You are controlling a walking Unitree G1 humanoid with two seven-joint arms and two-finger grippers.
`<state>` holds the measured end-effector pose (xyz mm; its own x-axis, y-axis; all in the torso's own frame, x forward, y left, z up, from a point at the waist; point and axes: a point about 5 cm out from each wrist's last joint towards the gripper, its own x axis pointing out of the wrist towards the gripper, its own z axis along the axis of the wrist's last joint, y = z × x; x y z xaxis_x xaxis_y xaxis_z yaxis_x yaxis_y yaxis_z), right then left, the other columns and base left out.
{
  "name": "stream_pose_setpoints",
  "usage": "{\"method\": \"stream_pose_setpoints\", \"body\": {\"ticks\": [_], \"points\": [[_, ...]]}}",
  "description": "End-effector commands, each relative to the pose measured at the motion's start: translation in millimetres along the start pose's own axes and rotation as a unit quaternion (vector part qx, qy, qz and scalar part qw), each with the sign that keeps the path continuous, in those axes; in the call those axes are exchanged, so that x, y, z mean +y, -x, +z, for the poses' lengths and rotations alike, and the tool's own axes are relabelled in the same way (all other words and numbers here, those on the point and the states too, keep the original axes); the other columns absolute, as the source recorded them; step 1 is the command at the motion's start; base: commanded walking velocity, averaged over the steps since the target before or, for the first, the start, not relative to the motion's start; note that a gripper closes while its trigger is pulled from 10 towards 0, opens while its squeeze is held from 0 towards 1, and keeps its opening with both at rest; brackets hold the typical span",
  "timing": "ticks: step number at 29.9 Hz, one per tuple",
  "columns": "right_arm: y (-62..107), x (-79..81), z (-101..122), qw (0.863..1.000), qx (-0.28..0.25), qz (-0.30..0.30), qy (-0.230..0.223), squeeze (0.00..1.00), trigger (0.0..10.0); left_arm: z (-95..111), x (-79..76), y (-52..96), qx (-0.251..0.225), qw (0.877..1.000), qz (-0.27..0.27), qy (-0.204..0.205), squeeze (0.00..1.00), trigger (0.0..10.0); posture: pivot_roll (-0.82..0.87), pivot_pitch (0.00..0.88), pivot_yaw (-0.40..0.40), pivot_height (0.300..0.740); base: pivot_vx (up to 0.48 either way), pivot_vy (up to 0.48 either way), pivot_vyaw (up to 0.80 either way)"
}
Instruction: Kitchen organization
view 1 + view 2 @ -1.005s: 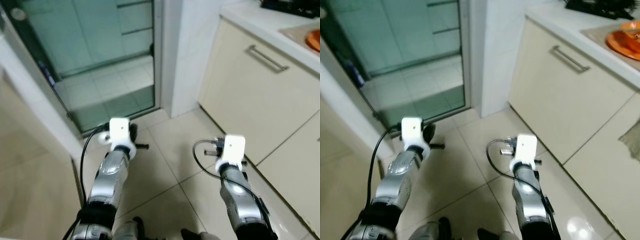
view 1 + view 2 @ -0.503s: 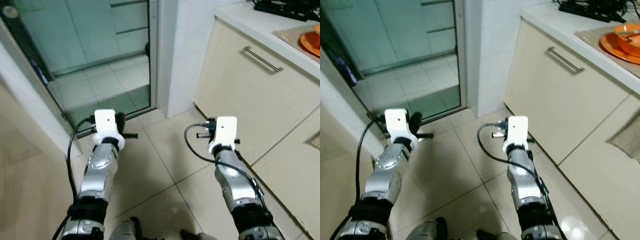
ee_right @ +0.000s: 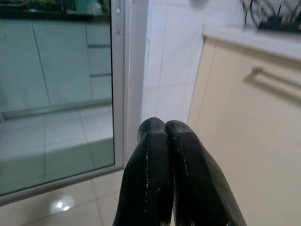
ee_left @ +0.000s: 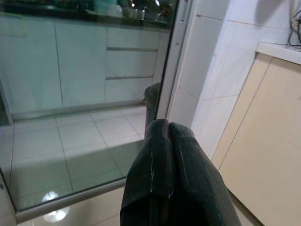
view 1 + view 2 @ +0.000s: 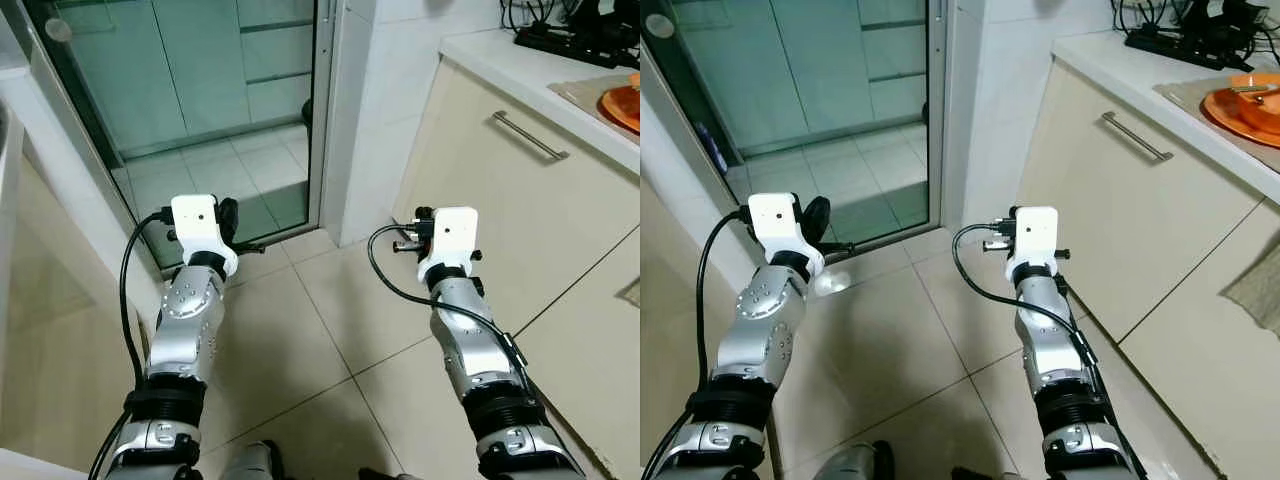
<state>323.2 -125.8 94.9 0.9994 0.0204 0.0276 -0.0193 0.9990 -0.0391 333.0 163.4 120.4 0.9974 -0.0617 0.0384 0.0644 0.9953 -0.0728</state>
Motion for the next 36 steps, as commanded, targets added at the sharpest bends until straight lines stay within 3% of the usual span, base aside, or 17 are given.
{"method": "stream_pose_setpoints", "body": {"ticks": [1,3,4,7,30,36], "points": [[3.5,2.6,-7,1.0,0.009,0.002,0.002,0.0,10.0,-5,-0.3,-1.3,0.01,1.0,-0.01,-0.009,0.0,10.0,0.0,0.0,0.037,0.74,0.0,0.0,0.0],[3.6,3.3,-8,1.0,0.011,0.003,0.004,0.0,10.0,-13,1.9,0.3,0.027,1.0,-0.004,-0.01,0.0,10.0,0.0,0.0,0.039,0.74,0.0,0.0,0.0],[3.2,1.7,-8,1.0,0.012,0.002,0.005,0.0,10.0,-27,4.2,4.6,0.055,0.998,0.003,-0.004,0.0,10.0,-0.01,0.0,0.043,0.74,0.0,0.0,0.0],[2.6,-1.0,-8,1.0,0.013,-0.002,0.01,0.0,10.0,-32,2.4,7.2,0.064,0.998,-0.001,-0.002,0.0,10.0,-0.01,0.0,0.047,0.74,0.0,0.0,0.0],[5.4,-5.1,-23,0.998,0.046,-0.013,0.034,0.0,10.0,-34,-7.7,2.8,0.069,0.997,-0.018,-0.013,0.0,10.0,-0.03,0.006,0.049,0.74,0.0,0.0,0.0],[5.7,-3.0,-25,0.998,0.054,-0.008,0.017,0.0,10.0,-36,-9.0,3.2,0.072,0.997,-0.019,-0.012,0.0,10.0,-0.02,0.009,0.044,0.74,0.0,0.0,-0.72]]}}
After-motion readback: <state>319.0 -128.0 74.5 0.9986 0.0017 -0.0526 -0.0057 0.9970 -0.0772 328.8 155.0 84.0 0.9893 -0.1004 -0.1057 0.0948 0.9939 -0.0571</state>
